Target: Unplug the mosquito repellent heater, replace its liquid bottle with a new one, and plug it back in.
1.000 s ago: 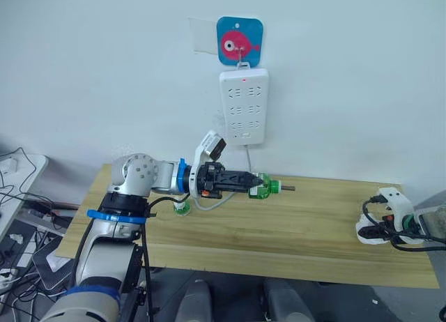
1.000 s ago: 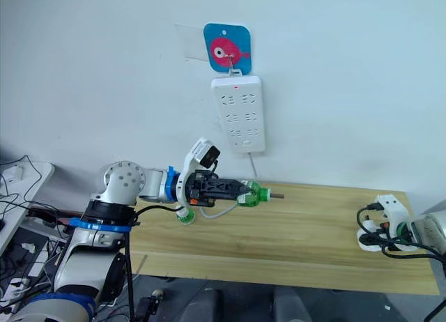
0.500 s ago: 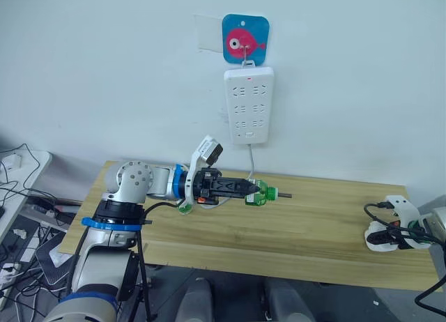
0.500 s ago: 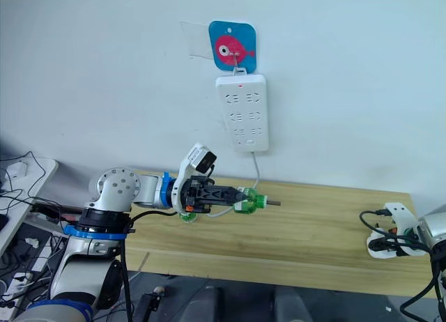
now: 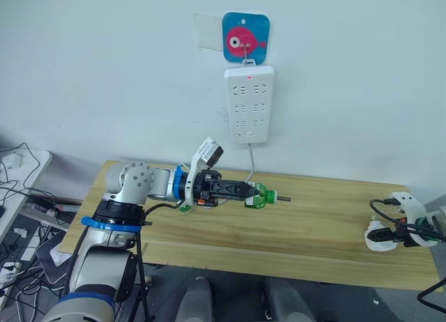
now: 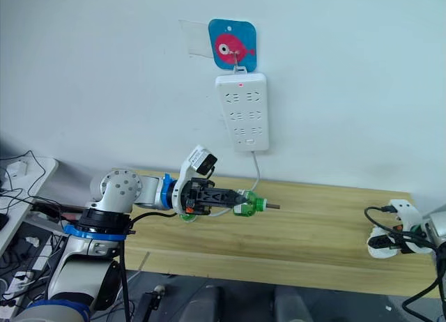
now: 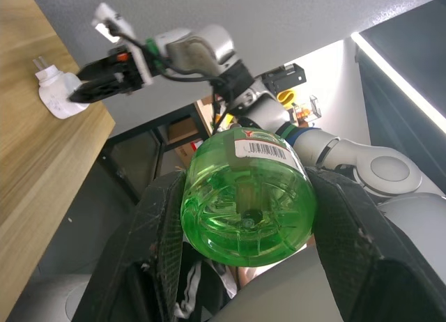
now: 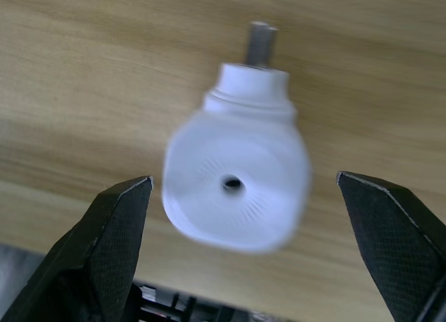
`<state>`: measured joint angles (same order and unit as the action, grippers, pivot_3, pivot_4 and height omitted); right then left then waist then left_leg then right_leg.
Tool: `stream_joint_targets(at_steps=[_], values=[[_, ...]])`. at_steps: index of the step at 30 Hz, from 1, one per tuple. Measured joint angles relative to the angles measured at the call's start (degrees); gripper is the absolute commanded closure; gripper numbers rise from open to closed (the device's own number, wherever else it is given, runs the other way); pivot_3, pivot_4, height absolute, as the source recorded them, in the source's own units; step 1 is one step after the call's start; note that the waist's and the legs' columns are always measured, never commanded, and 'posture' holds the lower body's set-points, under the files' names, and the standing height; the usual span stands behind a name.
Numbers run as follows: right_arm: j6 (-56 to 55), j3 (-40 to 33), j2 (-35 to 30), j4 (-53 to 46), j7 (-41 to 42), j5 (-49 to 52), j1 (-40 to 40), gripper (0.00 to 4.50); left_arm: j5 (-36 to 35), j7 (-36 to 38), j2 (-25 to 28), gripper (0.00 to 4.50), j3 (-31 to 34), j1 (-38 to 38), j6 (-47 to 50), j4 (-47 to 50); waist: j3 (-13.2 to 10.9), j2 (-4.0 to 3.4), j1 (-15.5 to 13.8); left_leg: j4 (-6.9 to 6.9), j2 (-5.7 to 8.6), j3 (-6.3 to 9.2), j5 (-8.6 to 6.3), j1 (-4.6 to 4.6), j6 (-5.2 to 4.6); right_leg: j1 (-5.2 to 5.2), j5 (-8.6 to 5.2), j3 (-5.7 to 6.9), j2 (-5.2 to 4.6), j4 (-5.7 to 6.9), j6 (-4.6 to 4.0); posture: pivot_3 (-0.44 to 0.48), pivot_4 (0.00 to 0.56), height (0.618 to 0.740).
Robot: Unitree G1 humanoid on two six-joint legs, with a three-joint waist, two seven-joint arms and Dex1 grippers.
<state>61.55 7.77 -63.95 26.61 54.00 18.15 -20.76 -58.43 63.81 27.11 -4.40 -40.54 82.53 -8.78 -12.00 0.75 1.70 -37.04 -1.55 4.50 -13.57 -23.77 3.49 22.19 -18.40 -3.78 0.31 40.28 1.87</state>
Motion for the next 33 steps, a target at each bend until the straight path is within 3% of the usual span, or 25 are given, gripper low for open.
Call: stream_joint_targets(at_steps=[5,9,11,14,18,22,33], values=[[5.0,-9.4,-6.4,-14.0,4.4,5.7,7.0,0.06,2.1,2.2,0.0,2.25,-1.0,-0.2,-3.6,-1.0,0.0,-0.01,0.2,-0.02,-0.03,0.02,0.01,0.03,0.01,-0.06,0.0,0.03,0.02,0.0,0.0,-0.026,0.167,0.74],[9.9,-23.7,-1.4,-25.1,2.3,11.7,10.2,0.06,5.5,3.2,-2.3,2.25,-1.6,0.2,-11.3,-0.8,0.0,0.0,0.5,-0.03,-0.04,0.0,0.05,0.05,0.09,-0.08,0.02,0.0,0.02,0.01,0.03,-0.042,0.167,0.74],[15.6,-34.2,8.5,-31.0,-2.6,14.9,8.4,0.06,7.4,2.9,-5.2,2.25,-1.4,0.6,-16.5,-0.7,0.1,0.14,0.4,-0.02,-0.07,0.05,0.17,0.02,0.34,-0.11,0.04,0.04,0.04,-0.03,0.06,-0.047,0.166,0.74],[23.1,-44.0,18.9,-37.9,-8.5,18.0,6.6,0.06,9.6,2.4,-7.3,2.25,-1.4,0.9,-22.0,0.0,0.1,0.1,0.2,0.03,-0.01,0.04,0.21,0.01,0.4,-0.08,0.05,0.02,-0.02,-0.08,0.07,-0.067,0.154,0.74],[29.7,-61.7,39.7,-48.5,-18.4,22.8,-1.1,0.06,13.8,-2.1,-13.1,2.25,-0.4,1.6,-30.2,-0.3,0.2,-0.04,0.3,0.04,0.03,0.03,0.24,-0.01,0.45,-0.08,0.06,0.03,-0.09,-0.05,0.08,-0.091,0.139,0.74],[30.5,-66.8,47.5,-54.0,-25.2,31.1,0.1,0.06,15.9,-4.1,-15.4,2.25,0.0,1.6,-34.2,-1.0,0.3,-0.13,0.5,0.08,0.06,-0.02,0.23,-0.02,0.44,-0.03,0.07,0.0,-0.13,-0.05,0.08,-0.096,0.129,0.74],[29.9,-69.3,62.1,-57.9,-42.2,47.3,0.3,0.06,24.4,-6.8,-21.2,2.25,-1.4,2.0,-49.1,-3.2,0.6,-0.64,2.3,0.07,0.04,-0.09,0.14,0.06,0.26,0.03,0.06,-0.14,-0.02,0.23,0.08,-0.079,0.139,0.74]])
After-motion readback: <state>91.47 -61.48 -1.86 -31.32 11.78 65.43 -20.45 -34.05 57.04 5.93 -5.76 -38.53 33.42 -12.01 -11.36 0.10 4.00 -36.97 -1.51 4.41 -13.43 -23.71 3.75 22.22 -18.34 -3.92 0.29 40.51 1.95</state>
